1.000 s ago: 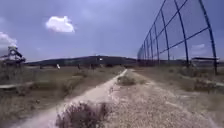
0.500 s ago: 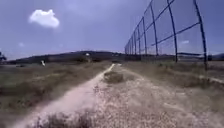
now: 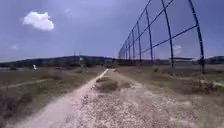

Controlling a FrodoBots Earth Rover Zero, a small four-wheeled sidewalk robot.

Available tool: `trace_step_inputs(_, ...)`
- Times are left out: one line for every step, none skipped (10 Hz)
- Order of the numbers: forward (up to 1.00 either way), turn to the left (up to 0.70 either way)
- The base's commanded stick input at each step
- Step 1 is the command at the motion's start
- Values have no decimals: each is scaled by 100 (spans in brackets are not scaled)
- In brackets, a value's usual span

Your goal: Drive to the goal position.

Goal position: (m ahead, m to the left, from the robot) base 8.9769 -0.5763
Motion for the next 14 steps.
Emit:
trace_step_inputs(70, 23)
trace_step_inputs(70, 12)
trace_step_inputs(70, 2)
trace_step_inputs(70, 0)
trace_step_inputs(70, 0)
trace_step_inputs(70, 0)
trace_step_inputs(70, 0)
trace_step_inputs(70, 0)
trace_step_inputs(70, 0)
trace_step_inputs(70, 0)
trace_step_inputs(70, 0)
trace_step_inputs(70, 0)
trace_step_inputs(70, 0)
trace_step_inputs(70, 0)
